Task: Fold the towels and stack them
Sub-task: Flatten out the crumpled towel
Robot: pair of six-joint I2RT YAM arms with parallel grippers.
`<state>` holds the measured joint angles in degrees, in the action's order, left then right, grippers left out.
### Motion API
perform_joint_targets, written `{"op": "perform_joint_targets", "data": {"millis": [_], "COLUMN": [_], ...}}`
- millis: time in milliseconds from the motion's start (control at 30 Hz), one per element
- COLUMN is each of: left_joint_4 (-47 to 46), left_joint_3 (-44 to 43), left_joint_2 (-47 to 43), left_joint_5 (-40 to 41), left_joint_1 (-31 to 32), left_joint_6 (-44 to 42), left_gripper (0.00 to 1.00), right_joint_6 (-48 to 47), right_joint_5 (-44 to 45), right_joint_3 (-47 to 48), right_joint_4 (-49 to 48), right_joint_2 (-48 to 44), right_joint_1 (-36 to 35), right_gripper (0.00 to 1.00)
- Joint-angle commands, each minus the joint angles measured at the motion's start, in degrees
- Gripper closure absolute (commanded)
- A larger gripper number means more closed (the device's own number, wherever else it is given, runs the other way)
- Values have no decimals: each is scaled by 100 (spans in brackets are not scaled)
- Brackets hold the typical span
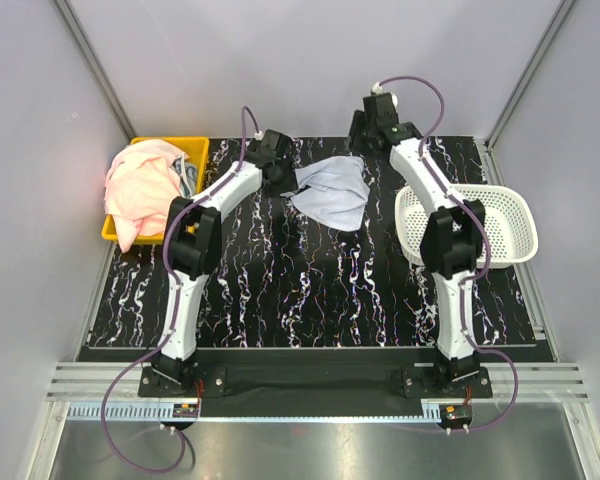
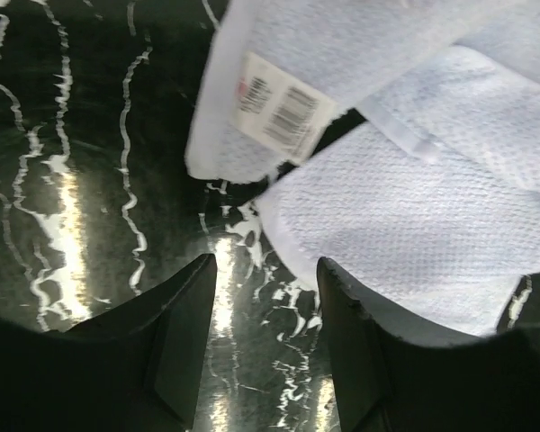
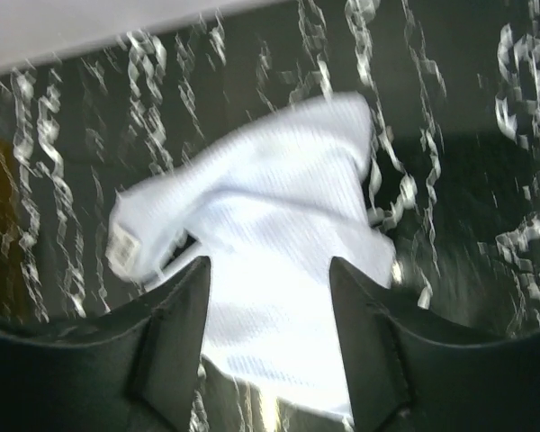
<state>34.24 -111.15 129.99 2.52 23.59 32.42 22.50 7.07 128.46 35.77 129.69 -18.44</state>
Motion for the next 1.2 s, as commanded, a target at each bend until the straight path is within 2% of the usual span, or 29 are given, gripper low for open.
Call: {"op": "perform_joint_targets", "data": {"millis": [0,100,200,400,633,867,1167], "left_joint_4": [240,382,320,399,601,795,874], "left_joint_3": [-582,-680,-548,-758,-1294,-1725,-1849], "left_joint_2": [122,254,246,517,869,1186,1406], "left_joint_5": [389,371,389,407,451,556,644], "left_joint_1": [-22,-13,40,110,145,189,198], "left_joint_6": [-298,-403,-491,-570,-623,-685,-658], "left_gripper": [46,47,48,49,48,48,51], "right_joint_6": [289,448,527,632,755,826,905], "right_joint_5": [180,76,-4,48,119,189,242], "right_joint_3": [-1448,-2777,-3641,-4653,-5156,-5104,-5086], "right_joint_4": [-191,-569,-799,-1001,-1282,-1459,-1503], "right_joint_2": [-1223,-1867,-2289,-2571,-2405,-2001,-1640], "right_joint_1": [-107,-169,-230,-485,-529,-521,-529], "right_gripper": [44,50,55,56,55,50,51]}}
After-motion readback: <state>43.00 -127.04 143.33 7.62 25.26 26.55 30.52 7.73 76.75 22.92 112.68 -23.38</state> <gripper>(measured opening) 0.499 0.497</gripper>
